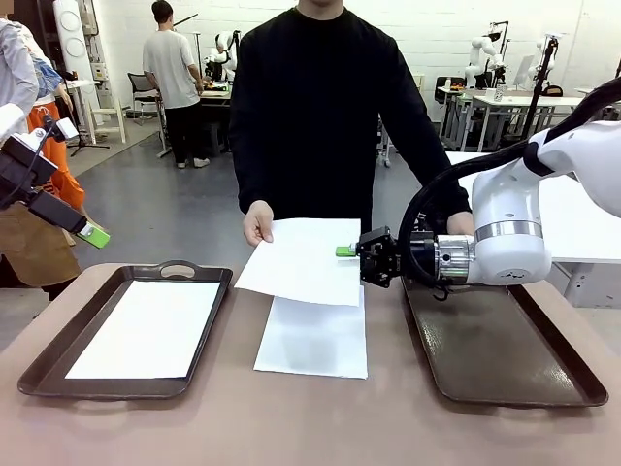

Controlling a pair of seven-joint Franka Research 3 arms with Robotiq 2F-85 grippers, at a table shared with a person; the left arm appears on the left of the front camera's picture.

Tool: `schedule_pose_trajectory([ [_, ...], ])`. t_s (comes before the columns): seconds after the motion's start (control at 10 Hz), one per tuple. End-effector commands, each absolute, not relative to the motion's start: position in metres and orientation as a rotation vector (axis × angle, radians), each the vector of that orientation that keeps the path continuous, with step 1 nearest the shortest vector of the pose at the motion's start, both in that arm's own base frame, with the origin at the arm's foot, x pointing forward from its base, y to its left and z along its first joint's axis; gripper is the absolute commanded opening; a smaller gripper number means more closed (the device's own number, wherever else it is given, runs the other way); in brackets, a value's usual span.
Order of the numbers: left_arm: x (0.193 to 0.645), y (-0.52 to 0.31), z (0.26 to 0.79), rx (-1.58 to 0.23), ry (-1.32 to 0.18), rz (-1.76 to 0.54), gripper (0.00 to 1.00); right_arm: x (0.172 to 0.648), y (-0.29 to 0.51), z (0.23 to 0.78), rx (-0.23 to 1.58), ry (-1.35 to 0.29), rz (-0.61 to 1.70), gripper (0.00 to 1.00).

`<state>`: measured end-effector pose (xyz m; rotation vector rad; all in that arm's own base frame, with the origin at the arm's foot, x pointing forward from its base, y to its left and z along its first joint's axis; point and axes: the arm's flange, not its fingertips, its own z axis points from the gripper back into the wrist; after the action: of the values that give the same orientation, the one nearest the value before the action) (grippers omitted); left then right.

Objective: Sort the A4 documents.
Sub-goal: Receive the A4 Paper.

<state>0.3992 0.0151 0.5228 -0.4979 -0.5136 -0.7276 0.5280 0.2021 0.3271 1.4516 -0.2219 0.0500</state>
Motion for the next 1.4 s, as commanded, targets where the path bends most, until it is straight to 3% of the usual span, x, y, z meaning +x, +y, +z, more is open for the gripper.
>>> schedule_pose_trajectory([
  [0.0, 0.3991, 0.0164, 0.5224, -0.5, -0.515, -0.734, 1.0, 0.5376, 0.205, 0.3267, 1.451, -0.217, 0.022, 0.11],
  [0.2, 0.3991, 0.0164, 0.5224, -0.5, -0.515, -0.734, 1.0, 0.5386, 0.2069, 0.3267, 1.457, -0.207, 0.021, 0.0],
  [1.3, 0.3991, 0.0164, 0.5224, -0.5, -0.515, -0.734, 1.0, 0.5317, 0.2035, 0.3245, 1.453, -0.209, 0.038, 0.0],
])
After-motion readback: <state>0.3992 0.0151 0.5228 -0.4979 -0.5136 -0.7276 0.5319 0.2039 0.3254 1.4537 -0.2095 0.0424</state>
